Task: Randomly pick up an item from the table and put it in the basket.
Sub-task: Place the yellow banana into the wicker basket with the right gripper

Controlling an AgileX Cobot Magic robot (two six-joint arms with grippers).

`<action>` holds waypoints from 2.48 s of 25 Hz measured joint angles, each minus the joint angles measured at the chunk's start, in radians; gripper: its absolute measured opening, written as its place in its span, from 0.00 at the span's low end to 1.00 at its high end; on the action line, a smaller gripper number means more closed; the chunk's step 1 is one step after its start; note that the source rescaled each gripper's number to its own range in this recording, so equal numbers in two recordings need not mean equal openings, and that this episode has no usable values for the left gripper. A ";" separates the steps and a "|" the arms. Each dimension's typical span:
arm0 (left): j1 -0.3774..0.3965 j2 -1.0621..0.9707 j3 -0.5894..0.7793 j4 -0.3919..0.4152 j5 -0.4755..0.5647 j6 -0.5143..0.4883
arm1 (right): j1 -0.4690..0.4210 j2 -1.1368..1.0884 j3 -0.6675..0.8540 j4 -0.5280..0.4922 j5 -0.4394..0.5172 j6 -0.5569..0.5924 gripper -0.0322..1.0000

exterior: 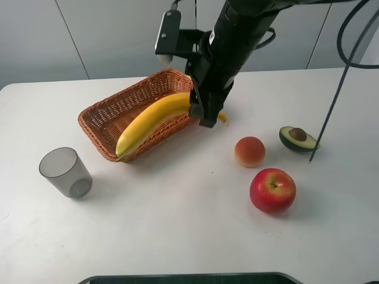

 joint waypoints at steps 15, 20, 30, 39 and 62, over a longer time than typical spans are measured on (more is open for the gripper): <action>0.000 0.000 0.000 0.000 0.000 0.000 | 0.000 0.177 -0.221 -0.062 -0.245 -0.013 0.03; 0.000 0.000 0.000 0.000 0.000 0.000 | 0.000 0.267 -0.247 -0.071 -0.273 -0.081 0.03; 0.000 0.000 0.000 0.000 0.000 0.000 | -0.017 0.328 -0.247 -0.062 -0.319 -0.116 0.03; 0.000 0.000 0.000 0.000 0.000 0.000 | -0.017 0.328 -0.247 -0.022 -0.358 -0.110 0.23; 0.000 0.000 0.000 0.000 0.000 0.000 | -0.126 0.168 -0.244 0.006 0.001 0.375 0.99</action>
